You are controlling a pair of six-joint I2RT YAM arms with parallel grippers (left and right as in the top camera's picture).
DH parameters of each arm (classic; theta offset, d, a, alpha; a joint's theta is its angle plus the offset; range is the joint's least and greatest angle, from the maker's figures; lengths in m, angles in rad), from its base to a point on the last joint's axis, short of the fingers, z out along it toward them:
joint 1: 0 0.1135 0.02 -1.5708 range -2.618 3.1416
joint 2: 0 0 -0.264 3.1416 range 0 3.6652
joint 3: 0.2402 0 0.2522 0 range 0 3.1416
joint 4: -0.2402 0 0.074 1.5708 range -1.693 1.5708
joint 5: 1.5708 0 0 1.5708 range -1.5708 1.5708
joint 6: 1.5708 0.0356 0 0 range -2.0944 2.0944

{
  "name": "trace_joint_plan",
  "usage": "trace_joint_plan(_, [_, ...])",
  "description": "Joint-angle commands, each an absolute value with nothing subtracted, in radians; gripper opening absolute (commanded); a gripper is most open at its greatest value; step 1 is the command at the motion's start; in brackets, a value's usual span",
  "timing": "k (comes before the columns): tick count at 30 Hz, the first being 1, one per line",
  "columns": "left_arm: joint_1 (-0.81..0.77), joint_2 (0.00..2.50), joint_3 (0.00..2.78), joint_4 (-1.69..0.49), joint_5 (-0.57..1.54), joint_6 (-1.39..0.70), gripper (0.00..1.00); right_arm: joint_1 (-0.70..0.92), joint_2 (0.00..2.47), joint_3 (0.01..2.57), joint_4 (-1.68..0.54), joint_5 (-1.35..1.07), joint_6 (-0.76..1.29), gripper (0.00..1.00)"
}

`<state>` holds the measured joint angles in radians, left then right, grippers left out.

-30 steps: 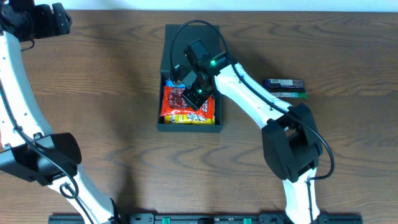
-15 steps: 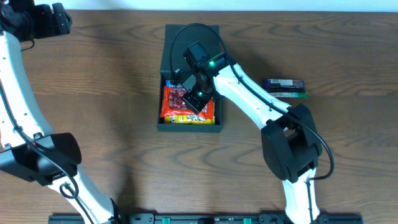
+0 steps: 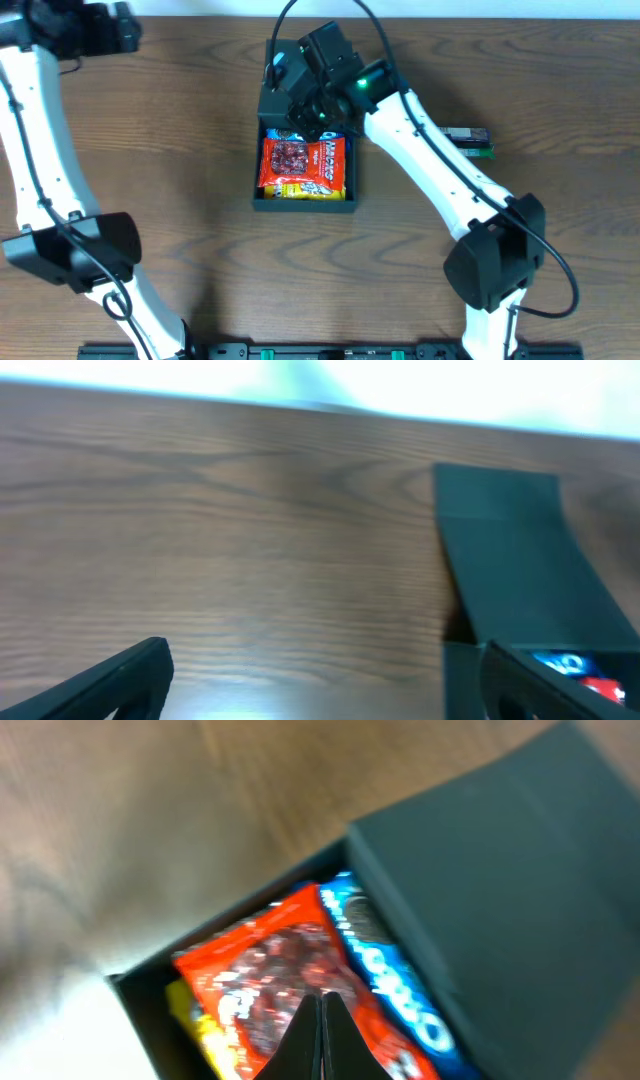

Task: Pack container
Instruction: 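Lift the right gripper out of the box and move it right, then lower the right gripper onto the dark chocolate bar to grasp it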

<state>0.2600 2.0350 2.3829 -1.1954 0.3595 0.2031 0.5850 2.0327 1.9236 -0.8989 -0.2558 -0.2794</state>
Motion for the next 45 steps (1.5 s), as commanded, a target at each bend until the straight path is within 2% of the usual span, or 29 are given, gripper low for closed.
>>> trace_joint_plan(1, [0.201, 2.083, 2.376, -1.193, 0.367, 0.194, 0.89, 0.559, 2.043, 1.930, -0.895, -0.149, -0.293, 0.01])
trace_joint_plan(5, [0.144, 2.152, 2.376, -1.193, 0.397, 0.179, 0.82, 0.524, 2.058, 1.928, -0.893, -0.170, -0.292, 0.01])
trace_joint_plan(14, [0.117, 2.299, 2.376, -1.193, 0.572, 0.140, 0.86, 0.447, 2.113, 1.926, -0.870, -0.295, -0.293, 0.01])
trace_joint_plan(21, [0.104, 2.346, 2.376, -1.212, 0.577, 0.088, 0.86, 0.427, 2.155, 1.926, -0.843, -0.314, -0.284, 0.02])
trace_joint_plan(28, [0.091, 2.346, 2.376, -1.211, 0.577, 0.089, 0.91, 0.223, 2.155, 1.926, -0.831, -0.175, 0.112, 0.03])
trace_joint_plan(31, [0.089, 2.346, 2.376, -1.211, 0.577, 0.089, 0.92, 0.117, 2.155, 1.926, -0.880, -0.174, 0.259, 0.16])
trace_joint_plan(35, [0.089, 2.346, 2.376, -1.206, 0.577, 0.089, 0.93, 0.032, 2.164, 1.925, -0.964, -0.168, 0.438, 0.49])
trace_joint_plan(39, [0.089, 2.346, 2.376, -1.196, 0.577, 0.089, 0.94, -0.004, 2.168, 1.918, -1.006, -0.168, 0.577, 0.57])
trace_joint_plan(43, [0.089, 2.346, 2.376, -1.196, 0.577, 0.089, 0.95, -0.013, 2.192, 1.916, -1.026, -0.168, 0.736, 0.62])
trace_joint_plan(45, [0.089, 2.346, 2.376, -1.196, 0.577, 0.089, 0.95, -0.012, 2.202, 1.916, -1.008, -0.184, 0.822, 0.73])
